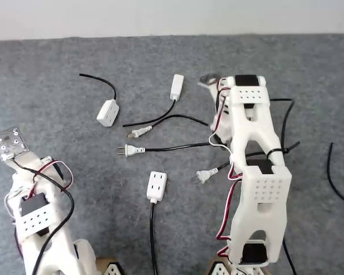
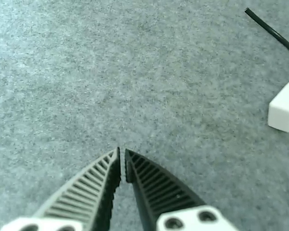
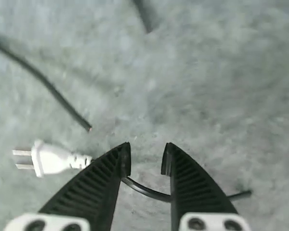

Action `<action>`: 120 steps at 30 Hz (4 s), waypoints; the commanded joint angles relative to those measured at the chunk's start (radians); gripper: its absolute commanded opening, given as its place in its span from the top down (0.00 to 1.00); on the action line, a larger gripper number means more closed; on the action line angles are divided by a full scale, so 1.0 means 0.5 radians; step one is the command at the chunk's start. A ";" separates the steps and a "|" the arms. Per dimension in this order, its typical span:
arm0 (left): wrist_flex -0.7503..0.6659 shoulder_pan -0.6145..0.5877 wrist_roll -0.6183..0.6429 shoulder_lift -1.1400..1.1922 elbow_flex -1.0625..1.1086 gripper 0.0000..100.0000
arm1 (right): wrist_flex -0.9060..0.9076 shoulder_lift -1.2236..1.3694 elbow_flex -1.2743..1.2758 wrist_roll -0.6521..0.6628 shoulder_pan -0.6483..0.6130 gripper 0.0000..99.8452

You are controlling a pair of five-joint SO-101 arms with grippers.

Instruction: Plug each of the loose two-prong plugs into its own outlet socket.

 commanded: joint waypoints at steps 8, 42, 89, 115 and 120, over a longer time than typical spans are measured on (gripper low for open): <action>-0.046 0.012 0.009 -0.021 -0.020 0.98 | 0.155 -0.100 -0.037 -1.089 -0.063 0.95; -0.046 0.012 0.006 -0.021 -0.020 0.98 | -1.465 -1.689 2.483 -2.501 -0.262 0.95; -0.043 0.043 -0.098 -0.021 -0.014 0.98 | -1.585 -1.438 2.415 -2.391 -0.293 0.99; -0.046 0.095 -0.101 -0.021 0.017 0.98 | -1.603 -1.895 2.750 -0.114 -0.336 0.99; -0.046 0.095 -0.101 -0.021 0.020 0.98 | -1.659 -1.870 2.774 -0.117 -0.152 0.99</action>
